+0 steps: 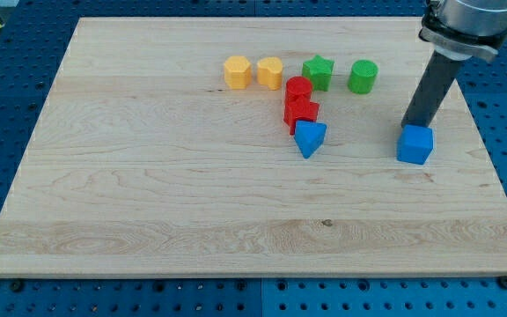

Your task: Place the blue cube at the bottom of the blue triangle

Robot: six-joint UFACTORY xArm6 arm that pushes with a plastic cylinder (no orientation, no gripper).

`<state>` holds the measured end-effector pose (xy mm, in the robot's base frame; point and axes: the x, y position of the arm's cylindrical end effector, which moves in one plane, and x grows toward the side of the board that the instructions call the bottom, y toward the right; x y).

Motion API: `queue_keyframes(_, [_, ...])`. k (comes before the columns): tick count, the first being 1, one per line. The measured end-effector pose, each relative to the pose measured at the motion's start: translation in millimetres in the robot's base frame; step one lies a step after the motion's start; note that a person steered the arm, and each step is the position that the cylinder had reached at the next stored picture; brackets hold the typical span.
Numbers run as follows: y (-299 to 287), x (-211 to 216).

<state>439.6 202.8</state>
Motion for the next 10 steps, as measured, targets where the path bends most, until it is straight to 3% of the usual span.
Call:
queue_keyframes(2, [-15,44])
queue_keyframes(3, [41,44])
queue_keyframes(4, [51,73])
queue_keyframes(7, [-38,81])
queue_keyframes(10, [-70,81])
